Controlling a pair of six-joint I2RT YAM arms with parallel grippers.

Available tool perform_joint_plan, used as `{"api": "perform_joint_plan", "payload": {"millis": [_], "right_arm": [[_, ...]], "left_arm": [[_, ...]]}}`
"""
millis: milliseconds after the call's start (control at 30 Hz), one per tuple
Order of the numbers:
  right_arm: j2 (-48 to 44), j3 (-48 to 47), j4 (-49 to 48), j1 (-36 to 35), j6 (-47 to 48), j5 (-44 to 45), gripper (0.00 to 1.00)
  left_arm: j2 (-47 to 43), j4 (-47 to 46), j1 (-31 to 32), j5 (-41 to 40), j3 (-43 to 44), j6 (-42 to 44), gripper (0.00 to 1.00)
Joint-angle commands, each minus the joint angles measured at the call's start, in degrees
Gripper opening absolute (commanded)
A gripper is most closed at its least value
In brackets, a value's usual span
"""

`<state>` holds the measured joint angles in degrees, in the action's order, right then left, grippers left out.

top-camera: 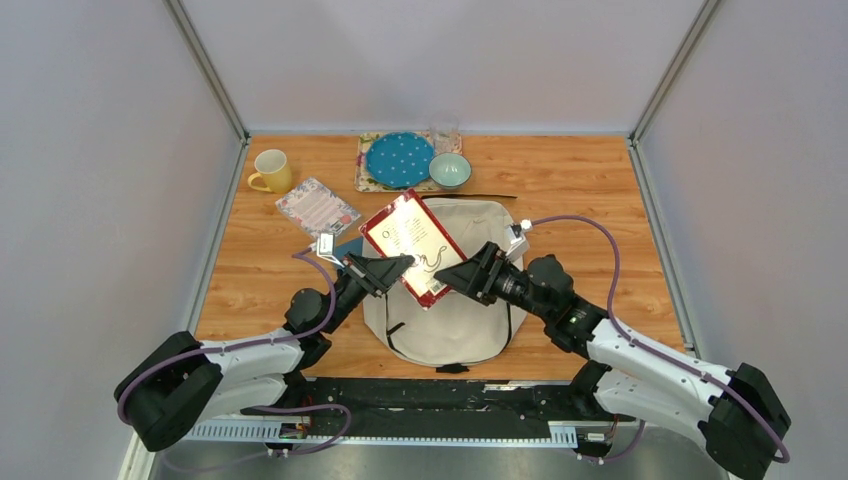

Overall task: Pack the student bag
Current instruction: Pick up the book from the student bag.

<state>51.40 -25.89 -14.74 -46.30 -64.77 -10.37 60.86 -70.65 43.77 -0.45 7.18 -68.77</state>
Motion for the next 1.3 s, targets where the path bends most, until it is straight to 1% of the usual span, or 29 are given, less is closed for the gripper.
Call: {"api": "perform_joint_plan", "payload": {"millis": [0,100,167,200,233,333,400,500,600,633,733,900,933,1033,1100,1133,1267], "right_arm": [[0.0,-2.7,-3.8,-2.2,0.0,3.0,0.8],[-0.8,-2.2,-3.5,-3.3,0.2,4.7,0.8],[-0.6,-1.1,-5.8,-3.7,-0.1,5.3,0.8],[-0.4,-0.6,-7.3,-4.1,-0.1,5.3,0.8],[0.4,0.0,-11.9,-4.2,-0.1,4.8,0.8],[2.5,1.4,-19.4,-4.8,-1.9,4.0,0.8],[3.4,0.7,-20.7,-5.1,-1.9,3.7,0.79],[4.2,0.6,-22.6,-5.4,-1.9,4.4,0.75],[3.5,0.8,-23.6,-5.5,-1.6,6.2,0.67],[3.3,0.4,-24.1,-5.5,-1.1,6.7,0.62],[2.9,-1.6,-22.5,-5.4,0.3,7.3,0.55],[3.7,-3.2,-22.4,-5.4,0.8,7.2,0.54],[3.8,-3.1,-22.6,-5.4,0.9,7.4,0.47],[3.4,-3.1,-22.8,-5.4,1.4,7.9,0.32],[3.4,-3.6,-22.3,-5.4,1.8,8.0,0.33],[3.3,-3.7,-21.7,-5.4,1.8,8.1,0.41],[3.5,-4.2,-20.9,-5.4,1.8,8.7,0.52]], "left_arm": [[-0.7,-21.5,0.5,-1.7,1.2,-0.6,0.0],[-1.3,-21.7,0.4,-2.9,0.5,-0.9,0.0],[-1.0,-22.1,0.5,-2.9,0.6,-1.4,0.0],[-0.8,-22.3,0.5,-3.0,0.7,-1.9,0.0],[-0.3,-23.3,0.6,-2.9,0.9,-2.1,0.0],[0.9,-24.4,1.5,-1.5,2.0,-2.4,0.0],[1.2,-24.4,1.9,-1.4,2.0,-2.1,0.0],[0.9,-24.4,3.0,-2.3,1.5,-1.6,0.0],[0.2,-24.4,3.2,-2.5,0.7,-1.7,0.0],[0.0,-24.4,3.3,-2.9,0.2,-1.6,0.0],[0.0,-24.4,3.6,-3.2,-0.4,-2.2,0.0],[0.9,-24.5,4.2,-2.5,-0.7,-4.3,0.0],[0.9,-24.5,4.3,-2.7,-0.9,-4.4,0.0],[0.7,-24.4,4.5,-2.5,-1.4,-4.5,0.0],[0.7,-24.4,4.7,-2.5,-1.6,-4.9,0.0],[0.7,-24.4,4.9,-2.6,-1.8,-5.1,0.0],[0.8,-24.5,5.2,-2.7,-2.2,-5.5,0.0]]}}
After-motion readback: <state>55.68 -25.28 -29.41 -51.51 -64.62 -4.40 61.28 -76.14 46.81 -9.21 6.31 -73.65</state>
